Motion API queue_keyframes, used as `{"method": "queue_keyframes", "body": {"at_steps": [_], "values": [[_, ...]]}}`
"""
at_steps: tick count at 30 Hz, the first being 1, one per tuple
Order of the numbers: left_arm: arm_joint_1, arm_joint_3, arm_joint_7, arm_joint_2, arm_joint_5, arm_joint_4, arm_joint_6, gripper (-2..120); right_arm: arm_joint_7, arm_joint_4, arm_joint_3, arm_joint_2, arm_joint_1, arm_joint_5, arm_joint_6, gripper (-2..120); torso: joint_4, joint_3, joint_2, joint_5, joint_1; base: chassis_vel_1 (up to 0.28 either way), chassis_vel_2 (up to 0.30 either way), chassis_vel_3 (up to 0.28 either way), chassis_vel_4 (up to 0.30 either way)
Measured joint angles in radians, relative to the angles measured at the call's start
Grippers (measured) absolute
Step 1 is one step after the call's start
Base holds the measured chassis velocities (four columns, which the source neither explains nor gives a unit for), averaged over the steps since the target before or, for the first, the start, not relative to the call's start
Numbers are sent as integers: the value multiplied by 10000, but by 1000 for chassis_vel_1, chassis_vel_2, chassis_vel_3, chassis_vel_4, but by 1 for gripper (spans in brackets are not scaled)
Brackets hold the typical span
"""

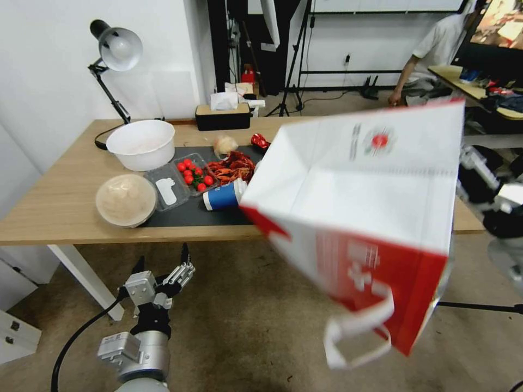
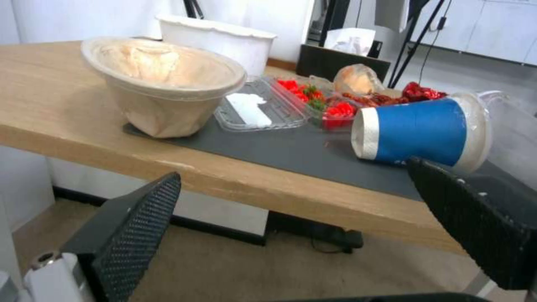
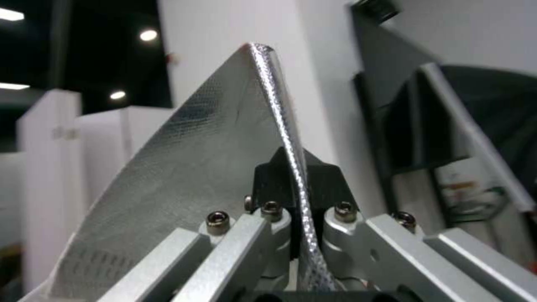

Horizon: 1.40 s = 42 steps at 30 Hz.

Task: Pick up the food delivery bag from the floor and place it on the table.

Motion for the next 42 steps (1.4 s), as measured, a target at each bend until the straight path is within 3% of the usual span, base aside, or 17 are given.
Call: {"method": "queue_keyframes", "body": {"at_steps": [1,3,5,6,10,12,16,42], "values": [[0,0,0,0,0,0,0,100,0,0,0,0,0,0,0,0,0,0,0,0,0,0,0,0,0],[-4,13,3,-1,12,49,-15,100,1441,86,59,-237,241,217,293,0,0,-1,-2,-1,0,0,0,0,0],[-5,16,3,-1,16,62,-20,100,1751,86,59,-286,290,247,345,0,0,-1,-2,-1,-1,0,0,0,0],[-8,31,5,-2,25,87,-32,100,2520,42,50,-410,421,317,448,0,1,-1,-3,-2,-1,0,0,0,0],[-9,42,6,-4,39,127,-57,100,3354,-127,-68,-518,565,387,510,0,0,-2,-4,0,-2,0,0,0,0],[-7,43,7,-1,64,164,-84,100,4489,-304,-316,-603,842,413,558,0,0,-2,-5,2,-2,0,0,0,0],[-14,40,9,9,76,202,-111,100,5417,-629,-638,-704,1234,430,546,0,1,-3,-6,0,-2,0,0,0,0],[132,93,27,-113,421,273,-294,100,5777,-1748,-1154,-653,1685,842,-362,0,0,-5,-8,-1,-4,0,0,0,0]]}}
